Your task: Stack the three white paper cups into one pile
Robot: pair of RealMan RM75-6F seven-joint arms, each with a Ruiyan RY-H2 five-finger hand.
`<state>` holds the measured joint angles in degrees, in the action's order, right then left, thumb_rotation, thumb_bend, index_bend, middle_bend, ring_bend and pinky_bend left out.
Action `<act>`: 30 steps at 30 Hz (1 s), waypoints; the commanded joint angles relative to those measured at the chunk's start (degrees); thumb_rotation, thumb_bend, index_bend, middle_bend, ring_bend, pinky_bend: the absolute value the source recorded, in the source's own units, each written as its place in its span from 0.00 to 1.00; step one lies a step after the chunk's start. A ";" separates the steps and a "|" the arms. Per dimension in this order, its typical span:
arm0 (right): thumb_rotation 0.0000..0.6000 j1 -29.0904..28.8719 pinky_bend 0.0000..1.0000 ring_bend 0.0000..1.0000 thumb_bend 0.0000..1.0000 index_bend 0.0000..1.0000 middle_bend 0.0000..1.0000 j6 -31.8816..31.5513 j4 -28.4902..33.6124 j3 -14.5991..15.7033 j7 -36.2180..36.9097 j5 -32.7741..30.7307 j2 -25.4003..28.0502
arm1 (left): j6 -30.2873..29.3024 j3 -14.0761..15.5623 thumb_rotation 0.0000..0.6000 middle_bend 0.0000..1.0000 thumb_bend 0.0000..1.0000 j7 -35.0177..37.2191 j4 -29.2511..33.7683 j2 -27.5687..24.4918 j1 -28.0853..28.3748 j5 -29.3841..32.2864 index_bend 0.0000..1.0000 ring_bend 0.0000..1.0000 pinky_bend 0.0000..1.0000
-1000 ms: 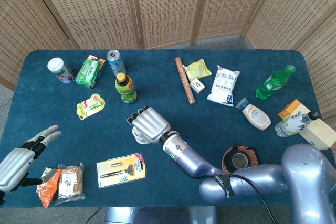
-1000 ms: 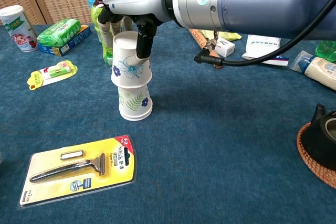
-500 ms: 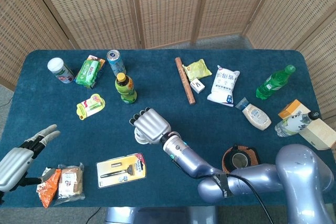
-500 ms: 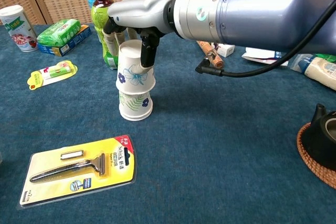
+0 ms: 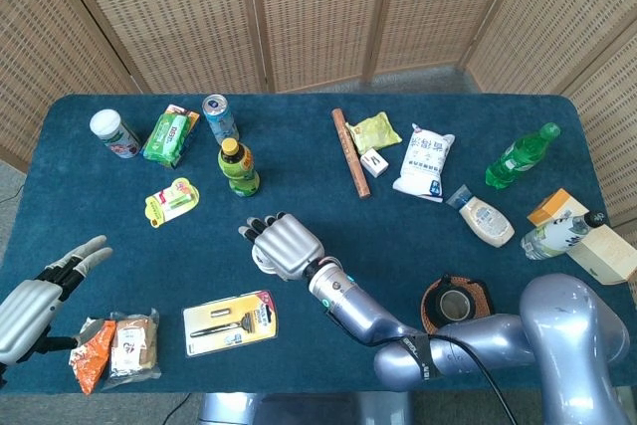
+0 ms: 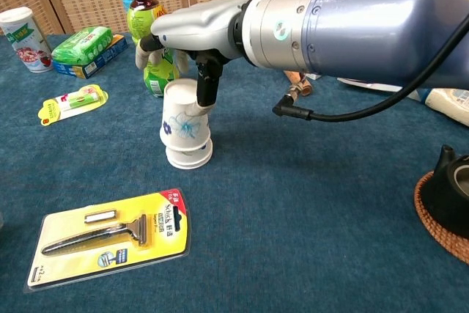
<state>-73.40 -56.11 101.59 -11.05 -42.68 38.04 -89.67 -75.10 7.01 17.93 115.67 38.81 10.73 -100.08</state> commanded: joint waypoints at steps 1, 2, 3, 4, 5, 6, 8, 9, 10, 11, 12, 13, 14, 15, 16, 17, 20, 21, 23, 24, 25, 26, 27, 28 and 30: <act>1.00 0.08 0.39 0.24 0.32 0.11 0.09 -0.18 0.20 0.01 0.13 -0.05 0.05 | -0.10 0.00 1.00 0.00 0.37 0.03 0.01 -0.02 -0.04 -0.02 0.04 0.00 0.15; 1.00 0.12 0.39 0.24 0.32 0.11 0.09 -0.22 0.28 0.02 0.18 -0.09 0.11 | -0.13 0.00 1.00 0.00 0.37 0.05 0.01 -0.03 -0.06 -0.03 0.04 0.00 0.15; 1.00 0.15 0.39 0.24 0.32 0.11 0.09 -0.26 0.36 0.06 0.19 -0.13 0.19 | -0.15 0.00 1.00 0.00 0.37 0.08 -0.01 -0.03 -0.06 -0.05 0.04 0.00 0.15; 1.00 0.20 0.39 0.24 0.32 0.11 0.09 -0.35 0.48 0.08 0.18 -0.12 0.40 | -0.15 0.00 1.00 0.00 0.37 0.12 -0.02 -0.04 -0.06 -0.07 0.04 0.00 0.15; 1.00 0.30 0.39 0.23 0.32 0.11 0.09 -0.51 0.60 0.04 0.28 -0.02 0.54 | -0.13 0.00 1.00 0.00 0.37 0.16 -0.04 -0.05 -0.04 -0.05 0.04 0.00 0.15; 1.00 0.47 0.39 0.23 0.33 0.11 0.09 -0.74 0.77 -0.05 0.53 0.15 0.72 | -0.10 0.01 1.00 0.00 0.37 0.20 -0.05 -0.06 -0.03 -0.03 0.04 0.00 0.15; 1.00 1.17 0.39 0.23 0.33 0.11 0.09 -1.31 1.47 -0.32 1.53 0.69 1.44 | -0.09 0.01 1.00 0.00 0.37 0.37 -0.10 -0.09 -0.01 -0.03 0.04 0.00 0.15; 1.00 1.63 0.39 0.23 0.33 0.11 0.09 -1.58 1.93 -0.40 2.13 1.12 1.92 | -0.12 0.01 1.00 0.00 0.37 0.48 -0.13 -0.10 -0.01 -0.06 0.04 0.00 0.15; 1.00 2.38 0.39 0.23 0.33 0.12 0.09 -2.01 2.61 -0.42 3.09 2.12 2.72 | -0.18 0.00 1.00 0.00 0.37 0.63 -0.20 -0.13 -0.02 -0.05 0.04 0.00 0.15; 1.00 3.07 0.39 0.23 0.33 0.13 0.10 -2.40 3.13 -0.31 3.86 3.24 3.43 | -0.25 -0.01 1.00 0.00 0.37 0.73 -0.24 -0.17 -0.04 -0.04 0.04 0.00 0.15; 1.00 3.88 0.39 0.23 0.33 0.13 0.10 -2.86 3.59 -0.15 4.77 4.73 4.20 | -0.34 -0.01 1.00 0.00 0.37 0.82 -0.28 -0.21 -0.07 -0.06 0.04 0.00 0.15; 1.00 5.17 0.39 0.23 0.33 0.14 0.11 -3.60 4.03 0.17 6.30 7.20 5.23 | -0.46 -0.02 1.00 0.00 0.37 0.89 -0.32 -0.23 -0.10 -0.12 0.04 0.00 0.15; 1.00 6.29 0.39 0.23 0.33 0.16 0.12 -4.26 4.27 0.41 7.73 9.35 6.02 | -0.54 -0.01 1.00 0.00 0.37 0.94 -0.34 -0.25 -0.13 -0.17 0.04 0.00 0.15; 1.00 7.50 0.39 0.23 0.33 0.16 0.13 -5.01 4.39 0.68 9.40 11.67 6.77 | -0.64 0.01 1.00 0.00 0.37 1.00 -0.34 -0.27 -0.18 -0.23 0.04 0.00 0.15; 1.00 9.26 0.39 0.23 0.33 0.17 0.14 -6.18 4.41 1.10 11.85 14.87 7.73 | -0.70 0.05 1.00 0.00 0.37 1.00 -0.33 -0.31 -0.22 -0.36 0.04 0.00 0.15; 1.00 10.64 0.38 0.23 0.33 0.17 0.14 -7.15 4.37 1.40 13.84 17.21 8.46 | -0.73 0.09 1.00 0.00 0.37 0.95 -0.34 -0.31 -0.25 -0.46 0.04 0.00 0.15; 1.00 15.06 0.39 0.23 0.33 0.17 0.14 -10.18 4.57 2.50 20.31 24.14 11.34 | -0.72 0.19 1.00 0.00 0.37 0.53 -0.22 -0.27 -0.35 -0.61 0.04 0.00 0.15; 1.00 16.30 0.39 0.23 0.33 0.17 0.14 -11.13 4.55 2.85 21.95 26.03 12.34 | -0.71 0.21 1.00 0.00 0.37 0.33 -0.11 -0.23 -0.38 -0.63 0.04 0.00 0.15; 1.00 19.18 0.39 0.23 0.33 0.18 0.14 -13.53 4.36 3.51 25.75 29.90 14.48 | -0.67 0.28 1.00 0.00 0.37 -0.20 0.18 -0.11 -0.48 -0.70 0.04 0.00 0.15; 1.00 20.37 0.39 0.23 0.33 0.18 0.14 -14.54 4.17 3.79 27.18 31.37 15.41 | -0.64 0.32 1.00 0.00 0.37 -0.49 0.30 -0.06 -0.53 -0.75 0.04 0.00 0.15; 1.00 21.92 0.39 0.23 0.33 0.18 0.14 -16.03 3.78 4.09 29.15 33.35 16.45 | -0.59 0.39 1.00 0.00 0.37 -0.85 0.46 0.03 -0.61 -0.75 0.04 0.00 0.15; 1.00 23.06 0.39 0.23 0.32 0.18 0.14 -17.04 3.48 4.36 30.73 34.77 17.17 | -0.55 0.43 1.00 0.00 0.37 -1.09 0.58 0.09 -0.65 -0.73 0.04 0.00 0.15; 1.00 24.50 0.39 0.24 0.32 0.18 0.14 -18.11 3.05 4.79 32.90 36.45 18.12 | -0.51 0.45 1.00 0.00 0.37 -1.41 0.73 0.19 -0.72 -0.64 0.04 0.00 0.15; 1.00 25.48 0.39 0.24 0.32 0.18 0.15 -18.73 2.73 5.14 34.50 37.62 18.81 | -0.47 0.45 1.00 0.00 0.37 -1.70 0.84 0.25 -0.76 -0.54 0.04 0.00 0.15; 1.00 27.35 0.39 0.25 0.32 0.18 0.15 -19.80 2.08 5.81 37.39 39.56 20.03 | -0.37 0.44 1.00 0.00 0.37 -2.26 1.06 0.38 -0.82 -0.35 0.04 0.00 0.15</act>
<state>-49.12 -73.46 104.69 -6.59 -8.90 74.43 -72.10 -75.53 7.44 15.84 116.61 39.10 9.96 -100.53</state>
